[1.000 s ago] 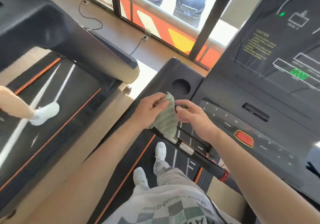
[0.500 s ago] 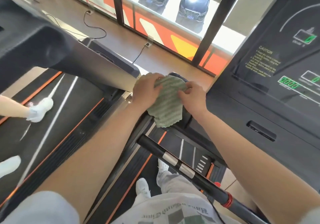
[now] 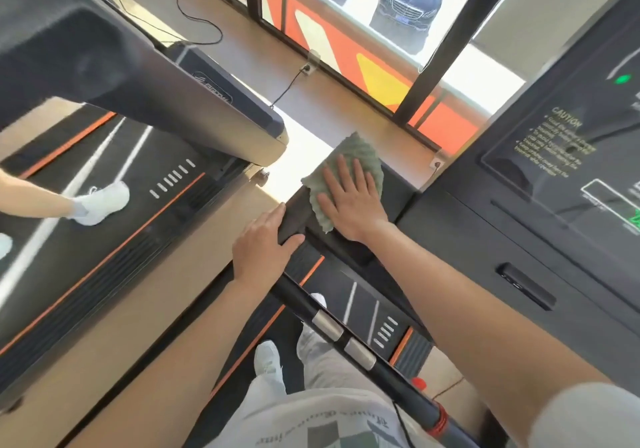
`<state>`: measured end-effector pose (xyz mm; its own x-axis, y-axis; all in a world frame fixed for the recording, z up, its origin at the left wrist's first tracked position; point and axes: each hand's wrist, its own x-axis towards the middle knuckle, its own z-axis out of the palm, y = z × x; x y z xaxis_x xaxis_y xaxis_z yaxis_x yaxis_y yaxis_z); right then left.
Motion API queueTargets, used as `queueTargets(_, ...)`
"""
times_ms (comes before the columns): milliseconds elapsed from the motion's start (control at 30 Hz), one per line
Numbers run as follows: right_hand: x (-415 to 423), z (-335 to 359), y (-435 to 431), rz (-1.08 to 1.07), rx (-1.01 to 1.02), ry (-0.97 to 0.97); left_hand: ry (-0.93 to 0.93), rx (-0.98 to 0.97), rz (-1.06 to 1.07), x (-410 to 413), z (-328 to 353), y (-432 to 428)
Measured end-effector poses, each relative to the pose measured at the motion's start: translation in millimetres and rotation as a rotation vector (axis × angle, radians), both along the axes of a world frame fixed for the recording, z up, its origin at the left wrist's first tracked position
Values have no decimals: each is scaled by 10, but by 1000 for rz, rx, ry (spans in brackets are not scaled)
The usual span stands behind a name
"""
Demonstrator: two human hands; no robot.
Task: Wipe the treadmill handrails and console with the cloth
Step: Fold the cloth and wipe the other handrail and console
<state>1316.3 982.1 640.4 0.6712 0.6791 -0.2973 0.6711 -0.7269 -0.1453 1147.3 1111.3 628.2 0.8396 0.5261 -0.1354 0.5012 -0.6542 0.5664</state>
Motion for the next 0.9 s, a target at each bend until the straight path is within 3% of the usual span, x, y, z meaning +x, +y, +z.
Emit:
queueTargets(200,685,161,-293,-276,-191,117,-26,-44,8,-17,31,16)
queueTargets(400,293,156,-398,-121,-250,45,-28,-13,3,-11,65,11)
queueTargets(567,-230,234,-489,-31,-210,142,-22,35,-15,-5,79,6)
queueTargets(633,-400,213,-493,2,-184,85,-27,44,-20,-3,79,12)
queueTargets(700,-518,213,-478,-38,-110,27,-37,46,-21,-1,80,8)
queueTargets(900,-803,276,-454,-98,30,102,-51,63,-33,-1,78,4)
